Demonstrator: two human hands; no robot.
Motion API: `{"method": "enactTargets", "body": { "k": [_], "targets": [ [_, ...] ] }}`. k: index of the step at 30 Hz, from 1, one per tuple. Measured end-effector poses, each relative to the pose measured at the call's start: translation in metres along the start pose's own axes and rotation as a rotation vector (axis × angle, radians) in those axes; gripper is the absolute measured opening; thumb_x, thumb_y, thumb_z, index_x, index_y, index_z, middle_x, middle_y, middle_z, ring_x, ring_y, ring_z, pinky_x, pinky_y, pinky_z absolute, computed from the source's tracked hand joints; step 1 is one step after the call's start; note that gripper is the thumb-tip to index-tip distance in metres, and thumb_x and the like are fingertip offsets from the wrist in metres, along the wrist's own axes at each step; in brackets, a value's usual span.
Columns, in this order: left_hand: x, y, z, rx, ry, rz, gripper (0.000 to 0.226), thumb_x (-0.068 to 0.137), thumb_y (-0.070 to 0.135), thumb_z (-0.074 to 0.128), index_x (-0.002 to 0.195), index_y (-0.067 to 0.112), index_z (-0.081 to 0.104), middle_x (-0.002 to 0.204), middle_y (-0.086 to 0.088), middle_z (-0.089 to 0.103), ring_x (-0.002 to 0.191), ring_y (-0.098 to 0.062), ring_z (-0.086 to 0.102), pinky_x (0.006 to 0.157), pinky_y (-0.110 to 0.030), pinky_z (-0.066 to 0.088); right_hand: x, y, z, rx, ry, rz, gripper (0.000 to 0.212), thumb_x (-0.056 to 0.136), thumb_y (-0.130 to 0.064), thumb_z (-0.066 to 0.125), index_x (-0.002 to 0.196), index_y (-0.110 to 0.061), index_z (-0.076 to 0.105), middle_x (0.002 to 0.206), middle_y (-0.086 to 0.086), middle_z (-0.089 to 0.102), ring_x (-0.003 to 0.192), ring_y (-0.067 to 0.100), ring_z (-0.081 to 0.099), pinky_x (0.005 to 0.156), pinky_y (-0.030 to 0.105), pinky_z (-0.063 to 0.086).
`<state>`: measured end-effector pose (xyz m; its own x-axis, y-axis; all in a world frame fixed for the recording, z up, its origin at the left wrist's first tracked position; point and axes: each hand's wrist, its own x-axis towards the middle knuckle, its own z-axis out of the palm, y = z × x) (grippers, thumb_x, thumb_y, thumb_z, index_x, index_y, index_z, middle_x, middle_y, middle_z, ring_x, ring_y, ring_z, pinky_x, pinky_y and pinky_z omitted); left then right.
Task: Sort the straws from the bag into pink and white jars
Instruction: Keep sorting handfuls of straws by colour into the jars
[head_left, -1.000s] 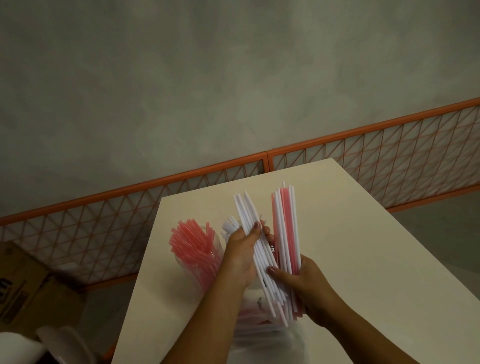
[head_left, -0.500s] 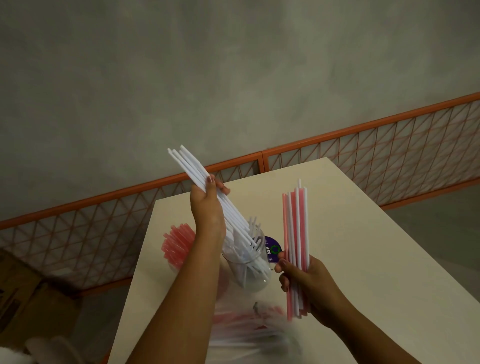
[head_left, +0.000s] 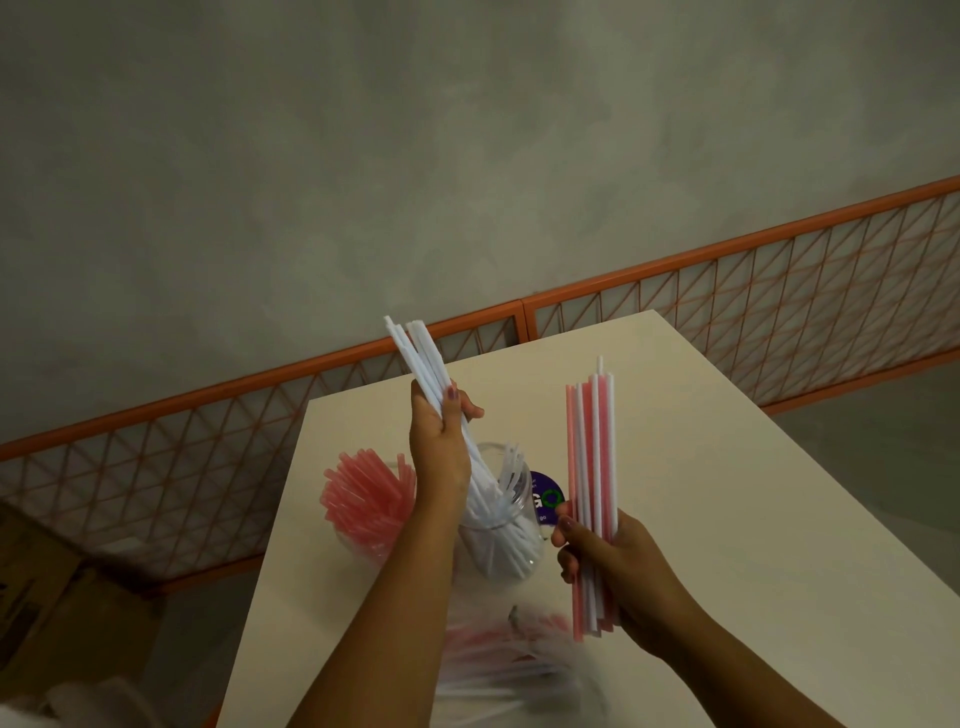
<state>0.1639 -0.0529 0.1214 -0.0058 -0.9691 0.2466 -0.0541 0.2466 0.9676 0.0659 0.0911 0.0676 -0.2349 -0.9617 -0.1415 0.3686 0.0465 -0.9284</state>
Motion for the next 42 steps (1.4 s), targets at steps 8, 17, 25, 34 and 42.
{"method": "enactTargets", "body": {
  "k": [8,17,25,34,42],
  "targets": [
    [0.018,0.019,-0.006,-0.137,0.112,0.036,0.007,0.098,0.024,0.041,0.098,0.022,0.047,0.072,0.006,0.059,0.082,-0.017,0.062,0.081,-0.024,0.049,0.000,0.000,0.001,-0.010,0.001,-0.011,0.013,0.092,-0.011,0.052,0.103,-0.004,0.056,0.070,0.005,0.064,0.053,0.013,0.056,0.056,0.027,0.052],
    [0.005,-0.009,-0.008,0.117,-0.101,-0.063,0.026,0.095,0.017,0.048,0.121,0.011,0.046,0.094,-0.005,0.063,0.085,-0.011,0.061,0.064,-0.006,0.043,0.002,0.002,0.000,-0.011,0.007,-0.011,0.013,0.092,-0.011,0.053,0.103,-0.005,0.056,0.072,0.006,0.064,0.053,0.013,0.056,0.057,0.027,0.052],
    [0.002,-0.007,-0.014,0.222,-0.056,-0.041,0.021,0.086,0.013,0.063,0.105,0.015,0.054,0.088,-0.004,0.069,0.077,-0.017,0.064,0.059,-0.012,0.049,0.001,0.004,0.004,-0.015,0.013,-0.004,0.013,0.092,-0.010,0.053,0.104,-0.005,0.056,0.071,0.006,0.064,0.053,0.013,0.056,0.056,0.026,0.051],
    [-0.024,-0.018,-0.016,0.485,-0.030,0.334,0.058,0.092,0.004,0.050,0.141,0.023,0.026,0.111,0.008,0.057,0.080,-0.008,0.065,0.065,-0.016,0.055,-0.003,0.003,0.006,-0.024,0.038,-0.002,0.013,0.092,-0.012,0.052,0.103,-0.007,0.056,0.072,0.007,0.062,0.053,0.012,0.056,0.056,0.026,0.051],
    [-0.039,-0.029,-0.026,0.957,-0.320,0.287,0.036,0.100,0.029,0.033,0.128,0.020,0.054,0.140,0.003,0.050,0.137,-0.011,0.034,0.116,-0.037,-0.001,-0.007,-0.001,0.007,-0.022,0.046,-0.011,0.022,0.093,-0.020,0.051,0.110,-0.007,0.052,0.067,0.004,0.057,0.054,0.012,0.053,0.057,0.028,0.053]
  ]
}}
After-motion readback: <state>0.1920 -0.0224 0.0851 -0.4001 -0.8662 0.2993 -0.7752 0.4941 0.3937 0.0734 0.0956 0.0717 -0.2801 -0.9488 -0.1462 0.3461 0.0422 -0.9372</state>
